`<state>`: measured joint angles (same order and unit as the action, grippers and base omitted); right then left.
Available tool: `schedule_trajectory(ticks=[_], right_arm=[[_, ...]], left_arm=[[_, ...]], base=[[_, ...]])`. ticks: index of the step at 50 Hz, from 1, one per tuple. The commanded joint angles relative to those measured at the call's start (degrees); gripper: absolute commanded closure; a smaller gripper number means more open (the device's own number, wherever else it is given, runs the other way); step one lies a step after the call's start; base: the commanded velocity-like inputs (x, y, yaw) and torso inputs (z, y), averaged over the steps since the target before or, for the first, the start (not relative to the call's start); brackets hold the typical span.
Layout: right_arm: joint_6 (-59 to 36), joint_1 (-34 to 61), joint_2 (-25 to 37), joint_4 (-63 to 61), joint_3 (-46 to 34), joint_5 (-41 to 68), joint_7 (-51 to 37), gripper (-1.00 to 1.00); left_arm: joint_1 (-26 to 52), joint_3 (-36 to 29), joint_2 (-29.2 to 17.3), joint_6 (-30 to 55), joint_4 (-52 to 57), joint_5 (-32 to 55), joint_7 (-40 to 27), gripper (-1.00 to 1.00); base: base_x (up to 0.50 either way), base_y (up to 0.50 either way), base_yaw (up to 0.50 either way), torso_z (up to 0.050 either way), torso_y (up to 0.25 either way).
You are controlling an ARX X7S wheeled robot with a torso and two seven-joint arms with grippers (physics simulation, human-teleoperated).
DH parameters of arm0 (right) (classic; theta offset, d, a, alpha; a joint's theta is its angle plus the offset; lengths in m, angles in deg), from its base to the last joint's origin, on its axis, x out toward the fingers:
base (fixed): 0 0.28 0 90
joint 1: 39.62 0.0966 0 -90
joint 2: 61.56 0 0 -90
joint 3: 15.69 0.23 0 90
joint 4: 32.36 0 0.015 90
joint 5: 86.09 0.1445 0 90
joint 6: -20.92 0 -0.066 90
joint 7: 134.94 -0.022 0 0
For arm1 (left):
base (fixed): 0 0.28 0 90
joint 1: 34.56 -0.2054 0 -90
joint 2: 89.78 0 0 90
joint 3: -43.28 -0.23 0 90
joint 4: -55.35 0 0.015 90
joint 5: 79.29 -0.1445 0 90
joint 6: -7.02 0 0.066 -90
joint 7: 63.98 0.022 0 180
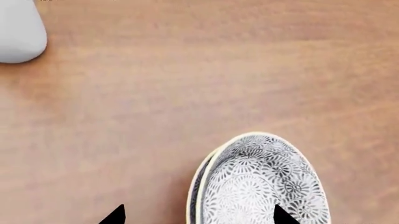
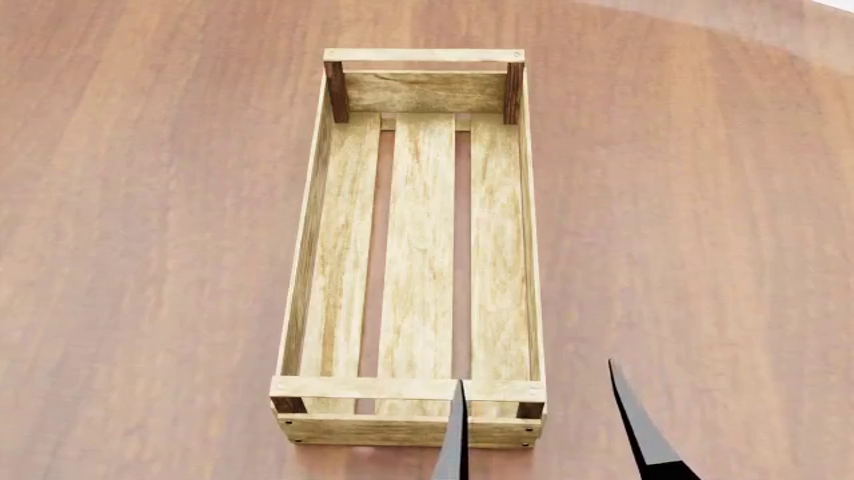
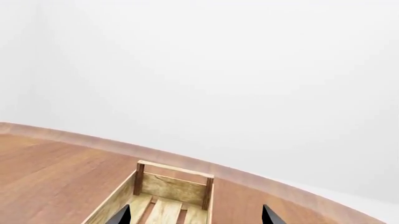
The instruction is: Stack the right bowl on the left bowl and place them in the tray.
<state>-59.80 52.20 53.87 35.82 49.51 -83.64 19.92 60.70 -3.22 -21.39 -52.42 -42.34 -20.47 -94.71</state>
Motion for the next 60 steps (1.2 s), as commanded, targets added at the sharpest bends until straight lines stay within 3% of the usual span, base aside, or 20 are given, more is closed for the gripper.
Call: schedule_trajectory(ticks=[1, 60], right_arm=[[0.17, -0.11, -0.97, -0.25, 1.06, -1.15, 1.1, -1.0], [-0.04, 0.04, -0.52, -0.24, 0.35, -1.02, 0.63, -1.0]], left_arm=[[-0.07, 0.17, 0.62, -0.81, -1.29, -2.47, 1.4, -1.0], [1.68, -3.1, 0.61, -1.94, -6.59, -4.26, 5.04, -1.0]], base=[[0.0, 0.0, 0.0, 0.0, 0.0], [0.0, 0.0, 0.0, 0.0, 0.0]])
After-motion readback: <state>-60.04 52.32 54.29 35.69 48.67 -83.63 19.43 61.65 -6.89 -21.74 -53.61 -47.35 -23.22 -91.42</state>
